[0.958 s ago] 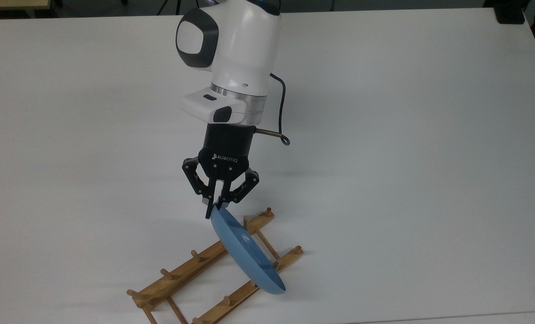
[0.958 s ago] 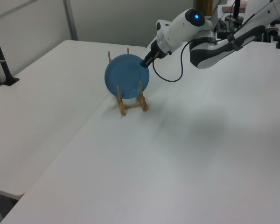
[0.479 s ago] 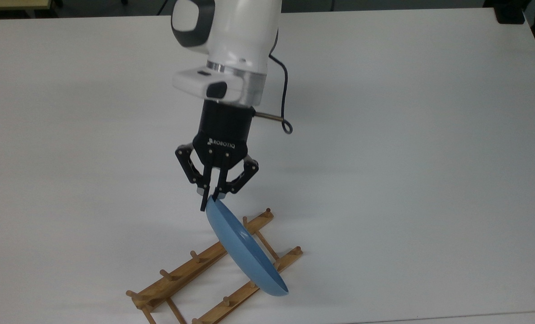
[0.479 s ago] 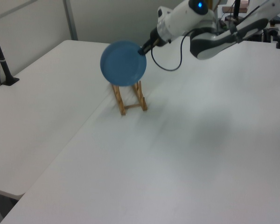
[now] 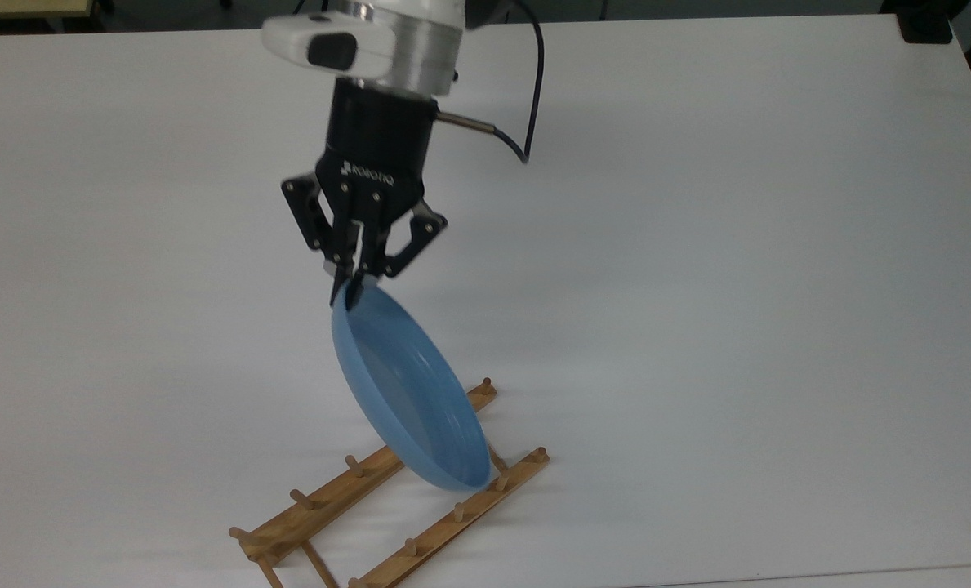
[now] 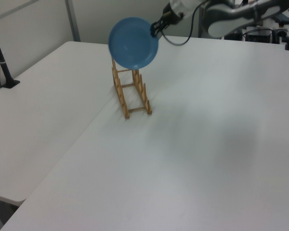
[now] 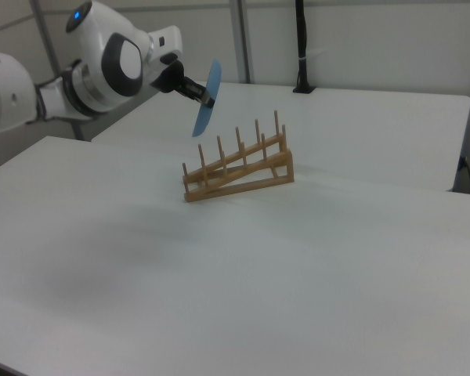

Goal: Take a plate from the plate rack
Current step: 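Lift the blue plate up and out of the wooden rack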

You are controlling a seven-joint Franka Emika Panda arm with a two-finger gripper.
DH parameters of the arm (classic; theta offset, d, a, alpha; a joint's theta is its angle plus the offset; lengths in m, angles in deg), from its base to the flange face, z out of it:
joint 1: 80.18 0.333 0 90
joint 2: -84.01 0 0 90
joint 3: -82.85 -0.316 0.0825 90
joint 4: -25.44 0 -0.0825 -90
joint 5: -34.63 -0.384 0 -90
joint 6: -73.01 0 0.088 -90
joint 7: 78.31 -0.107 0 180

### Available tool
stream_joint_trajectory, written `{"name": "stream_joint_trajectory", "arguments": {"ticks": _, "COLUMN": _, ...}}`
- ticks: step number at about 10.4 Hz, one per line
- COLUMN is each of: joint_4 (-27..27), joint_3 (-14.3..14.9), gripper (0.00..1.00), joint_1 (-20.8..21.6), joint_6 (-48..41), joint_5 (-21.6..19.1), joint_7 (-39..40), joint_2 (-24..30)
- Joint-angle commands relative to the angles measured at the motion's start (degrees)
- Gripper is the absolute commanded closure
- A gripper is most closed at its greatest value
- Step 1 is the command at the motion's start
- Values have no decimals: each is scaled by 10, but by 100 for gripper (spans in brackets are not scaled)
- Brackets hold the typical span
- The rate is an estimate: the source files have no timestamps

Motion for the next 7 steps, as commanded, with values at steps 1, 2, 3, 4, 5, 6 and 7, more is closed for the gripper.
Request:
{"name": "stream_joint_trajectory", "arguments": {"ticks": 1, "joint_4": 27, "joint_3": 0, "gripper": 100, "joint_1": 0, "joint_6": -186, "joint_5": -202, "joint_7": 183, "joint_2": 79}}
{"name": "stream_joint_trajectory", "arguments": {"ticks": 2, "joint_4": 19, "joint_3": 0, "gripper": 100, "joint_1": -15, "joint_6": -267, "joint_5": -284, "joint_7": 277, "joint_2": 98}}
{"name": "stream_joint_trajectory", "arguments": {"ticks": 3, "joint_4": 14, "joint_3": 0, "gripper": 100, "joint_1": -31, "joint_6": -350, "joint_5": -336, "joint_7": 351, "joint_2": 113}}
{"name": "stream_joint_trajectory", "arguments": {"ticks": 4, "joint_4": 18, "joint_3": 0, "gripper": 100, "joint_1": -48, "joint_6": -421, "joint_5": -361, "joint_7": 430, "joint_2": 122}}
{"name": "stream_joint_trajectory", "arguments": {"ticks": 5, "joint_4": 21, "joint_3": -1, "gripper": 100, "joint_1": -66, "joint_6": -473, "joint_5": -385, "joint_7": 508, "joint_2": 122}}
{"name": "stream_joint_trajectory", "arguments": {"ticks": 6, "joint_4": 38, "joint_3": 0, "gripper": 100, "joint_1": -84, "joint_6": -500, "joint_5": -421, "joint_7": 571, "joint_2": 122}}
{"name": "stream_joint_trajectory", "arguments": {"ticks": 7, "joint_4": 65, "joint_3": 0, "gripper": 100, "joint_1": -99, "joint_6": -507, "joint_5": -439, "joint_7": 627, "joint_2": 120}}
